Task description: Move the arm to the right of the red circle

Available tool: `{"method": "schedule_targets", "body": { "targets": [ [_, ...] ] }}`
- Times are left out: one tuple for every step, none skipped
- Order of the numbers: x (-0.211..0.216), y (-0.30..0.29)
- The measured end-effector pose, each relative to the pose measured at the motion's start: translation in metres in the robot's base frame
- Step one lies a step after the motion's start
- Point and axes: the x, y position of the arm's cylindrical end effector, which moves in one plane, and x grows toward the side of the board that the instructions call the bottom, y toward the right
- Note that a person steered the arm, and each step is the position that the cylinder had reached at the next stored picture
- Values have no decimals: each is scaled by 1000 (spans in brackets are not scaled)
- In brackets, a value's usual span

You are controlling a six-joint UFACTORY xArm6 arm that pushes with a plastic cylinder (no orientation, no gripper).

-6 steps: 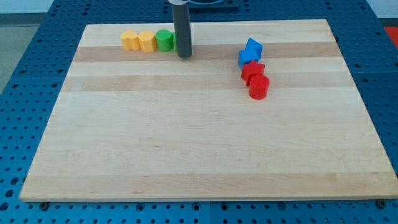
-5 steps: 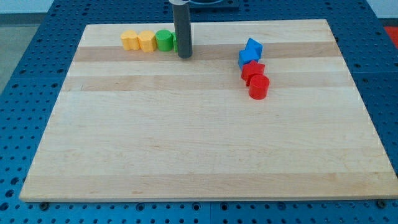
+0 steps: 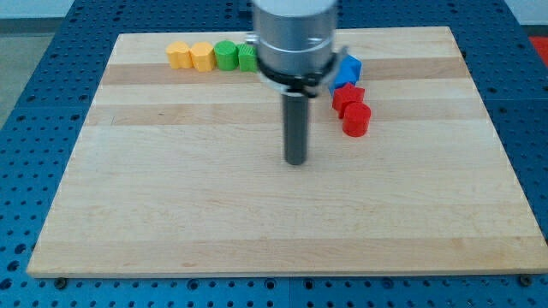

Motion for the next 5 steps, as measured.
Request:
{"method": "schedule_targets", "body": {
  "targets": [
    [0,71],
    [-4,132],
    [-27,143],
    [-34,140],
    [-41,135]
  ]
}}
